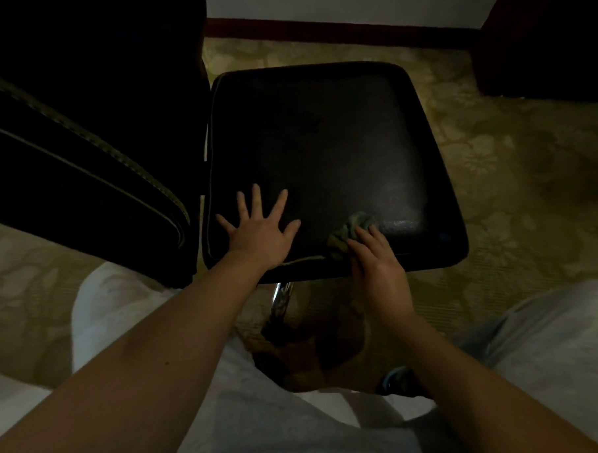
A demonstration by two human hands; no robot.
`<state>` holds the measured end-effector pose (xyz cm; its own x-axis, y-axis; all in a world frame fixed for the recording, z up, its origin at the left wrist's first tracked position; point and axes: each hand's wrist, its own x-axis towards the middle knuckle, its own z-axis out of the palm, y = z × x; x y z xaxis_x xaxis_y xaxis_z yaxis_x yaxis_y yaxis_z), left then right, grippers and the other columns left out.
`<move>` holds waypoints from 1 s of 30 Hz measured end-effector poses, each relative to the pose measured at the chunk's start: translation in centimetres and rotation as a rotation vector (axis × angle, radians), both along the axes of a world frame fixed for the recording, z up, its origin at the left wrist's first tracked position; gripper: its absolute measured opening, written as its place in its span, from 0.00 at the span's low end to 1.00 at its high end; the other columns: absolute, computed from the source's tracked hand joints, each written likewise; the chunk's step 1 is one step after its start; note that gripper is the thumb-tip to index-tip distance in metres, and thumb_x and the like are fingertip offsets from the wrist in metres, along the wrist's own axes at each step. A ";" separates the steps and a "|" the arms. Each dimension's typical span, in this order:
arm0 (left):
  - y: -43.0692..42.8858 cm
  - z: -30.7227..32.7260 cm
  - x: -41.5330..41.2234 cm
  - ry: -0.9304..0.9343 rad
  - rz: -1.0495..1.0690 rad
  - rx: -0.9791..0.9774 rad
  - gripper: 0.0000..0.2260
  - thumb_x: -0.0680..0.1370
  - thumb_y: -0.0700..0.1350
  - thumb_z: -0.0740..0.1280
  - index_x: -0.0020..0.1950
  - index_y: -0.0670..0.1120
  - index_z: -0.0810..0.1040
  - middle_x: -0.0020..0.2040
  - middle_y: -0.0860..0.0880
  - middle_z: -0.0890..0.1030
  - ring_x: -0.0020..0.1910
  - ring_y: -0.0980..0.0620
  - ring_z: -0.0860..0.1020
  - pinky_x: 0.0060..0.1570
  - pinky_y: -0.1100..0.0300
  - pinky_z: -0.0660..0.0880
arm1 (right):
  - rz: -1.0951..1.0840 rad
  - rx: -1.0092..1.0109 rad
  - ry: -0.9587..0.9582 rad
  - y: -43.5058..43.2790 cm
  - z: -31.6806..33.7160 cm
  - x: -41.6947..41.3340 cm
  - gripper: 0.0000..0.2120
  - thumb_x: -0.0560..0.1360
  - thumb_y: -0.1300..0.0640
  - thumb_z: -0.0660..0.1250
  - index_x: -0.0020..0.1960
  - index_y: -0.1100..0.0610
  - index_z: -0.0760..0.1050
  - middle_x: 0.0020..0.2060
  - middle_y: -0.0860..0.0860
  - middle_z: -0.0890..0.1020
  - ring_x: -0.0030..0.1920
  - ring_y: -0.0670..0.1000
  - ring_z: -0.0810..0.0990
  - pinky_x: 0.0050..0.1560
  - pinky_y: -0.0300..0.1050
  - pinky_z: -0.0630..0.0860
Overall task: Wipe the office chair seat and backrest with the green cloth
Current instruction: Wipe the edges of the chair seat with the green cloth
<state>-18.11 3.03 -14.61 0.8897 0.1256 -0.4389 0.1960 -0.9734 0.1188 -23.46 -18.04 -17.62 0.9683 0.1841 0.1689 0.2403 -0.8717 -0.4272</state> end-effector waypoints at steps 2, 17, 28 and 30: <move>-0.1 -0.2 0.1 0.009 -0.003 -0.023 0.30 0.82 0.67 0.45 0.80 0.63 0.35 0.81 0.45 0.32 0.79 0.38 0.32 0.72 0.26 0.38 | -0.053 0.030 0.011 0.8 -0.1 -0.4 0.14 0.78 0.64 0.68 0.63 0.63 0.79 0.67 0.60 0.76 0.72 0.62 0.68 0.70 0.61 0.68; 0.7 -0.2 0.7 0.048 -0.018 -0.043 0.30 0.82 0.67 0.45 0.79 0.64 0.34 0.80 0.46 0.29 0.78 0.39 0.29 0.71 0.26 0.35 | 0.220 -0.109 -0.037 0.3 0.1 1.1 0.18 0.74 0.63 0.72 0.63 0.60 0.79 0.67 0.58 0.77 0.70 0.61 0.71 0.70 0.52 0.63; 0.6 0.0 0.8 0.061 -0.011 -0.028 0.27 0.84 0.63 0.44 0.79 0.64 0.34 0.80 0.46 0.29 0.78 0.39 0.30 0.72 0.27 0.36 | 0.204 -0.060 -0.032 5.5 0.1 -0.4 0.19 0.71 0.64 0.74 0.62 0.62 0.80 0.64 0.61 0.78 0.69 0.64 0.72 0.69 0.56 0.65; 0.8 0.2 0.9 0.076 -0.016 -0.034 0.26 0.85 0.61 0.44 0.79 0.64 0.34 0.80 0.46 0.29 0.79 0.39 0.30 0.72 0.26 0.36 | 0.245 -0.065 -0.031 4.9 0.3 -0.1 0.18 0.72 0.64 0.74 0.61 0.61 0.80 0.65 0.60 0.78 0.69 0.64 0.73 0.69 0.56 0.64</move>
<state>-17.22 3.81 -14.37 0.8552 0.0957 -0.5093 0.1903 -0.9721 0.1370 -23.57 -13.12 -17.37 0.8880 0.4239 0.1783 0.4597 -0.8115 -0.3608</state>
